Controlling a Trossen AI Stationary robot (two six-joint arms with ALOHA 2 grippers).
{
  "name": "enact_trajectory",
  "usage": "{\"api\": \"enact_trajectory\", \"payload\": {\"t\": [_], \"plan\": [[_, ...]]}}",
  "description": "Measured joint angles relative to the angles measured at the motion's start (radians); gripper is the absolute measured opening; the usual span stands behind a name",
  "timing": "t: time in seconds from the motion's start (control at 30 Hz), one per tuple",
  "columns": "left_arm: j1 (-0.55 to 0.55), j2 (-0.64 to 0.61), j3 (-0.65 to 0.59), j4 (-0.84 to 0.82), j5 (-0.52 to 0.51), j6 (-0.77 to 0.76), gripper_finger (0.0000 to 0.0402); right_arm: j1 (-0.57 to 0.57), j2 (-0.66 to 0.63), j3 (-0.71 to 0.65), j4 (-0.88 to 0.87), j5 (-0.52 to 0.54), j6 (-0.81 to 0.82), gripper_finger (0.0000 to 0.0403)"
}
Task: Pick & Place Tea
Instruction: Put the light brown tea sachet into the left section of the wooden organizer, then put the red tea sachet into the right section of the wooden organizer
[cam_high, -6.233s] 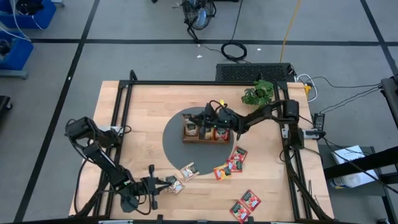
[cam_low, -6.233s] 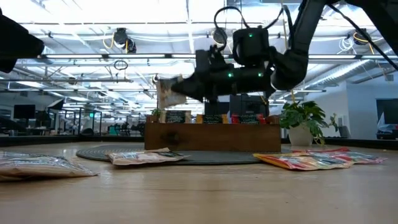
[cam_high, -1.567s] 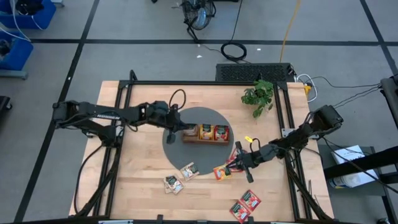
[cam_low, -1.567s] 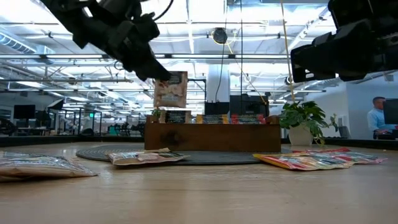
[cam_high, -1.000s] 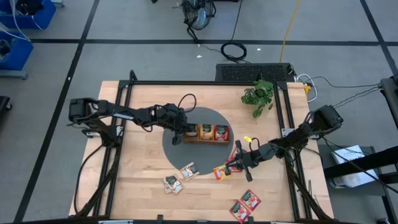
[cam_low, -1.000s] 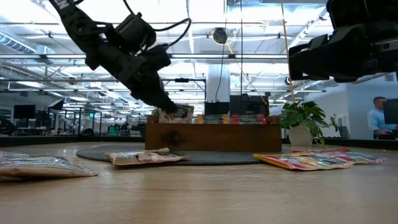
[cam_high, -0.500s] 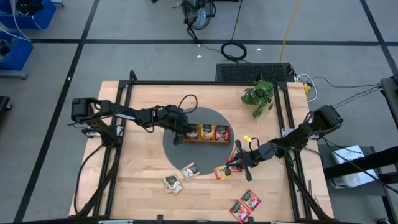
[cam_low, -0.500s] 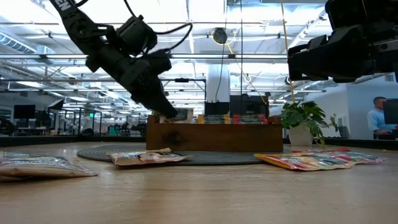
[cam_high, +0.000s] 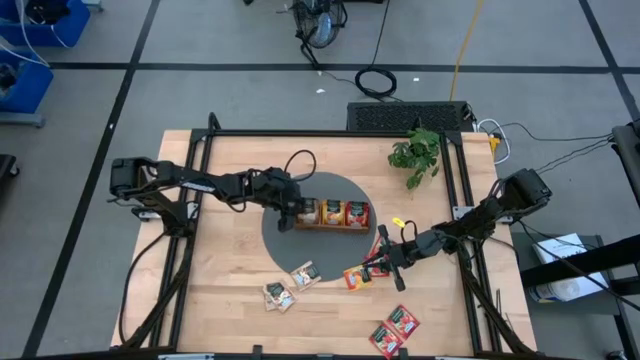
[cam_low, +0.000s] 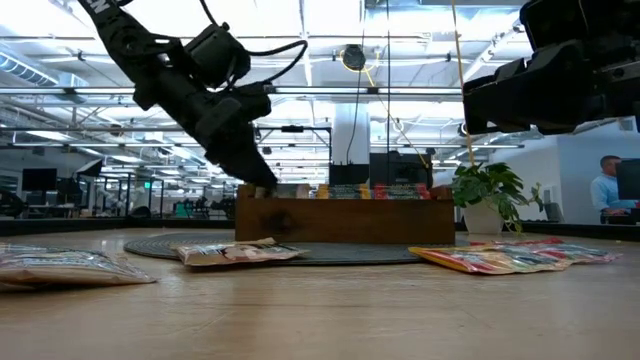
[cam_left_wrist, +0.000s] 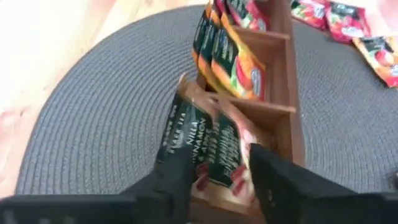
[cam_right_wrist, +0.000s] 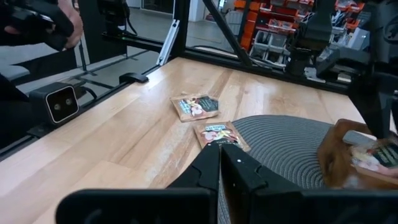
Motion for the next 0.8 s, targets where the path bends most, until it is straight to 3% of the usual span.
{"api": "enact_trajectory", "payload": {"t": [0.2,0.33,0.43,0.5,0.6,0.8], "plan": [[-0.022,-0.047,0.021,0.013,-0.006,0.031,0.0219,0.000,0.000,0.000,0.000,0.000,-0.019,0.0006],[-0.063,-0.151,0.049,-0.015,-0.006,0.020,0.0224,0.000,0.000,0.000,-0.001,0.000,-0.029,0.0006],[-0.131,-0.242,0.056,-0.020,-0.010,-0.074,0.0212,0.000,0.000,0.000,-0.003,0.000,-0.030,0.0006],[-0.207,-0.276,0.049,0.010,-0.051,-0.161,0.0193,0.000,0.000,0.000,-0.020,-0.001,-0.029,0.0006],[-0.368,-0.263,-0.016,0.153,-0.202,-0.158,0.0148,0.000,0.000,-0.001,-0.033,0.000,-0.027,0.0006],[-0.619,-0.056,-0.101,0.639,-0.408,-0.117,0.0020,0.005,0.000,-0.001,-0.036,0.001,-0.025,0.0006]]}}
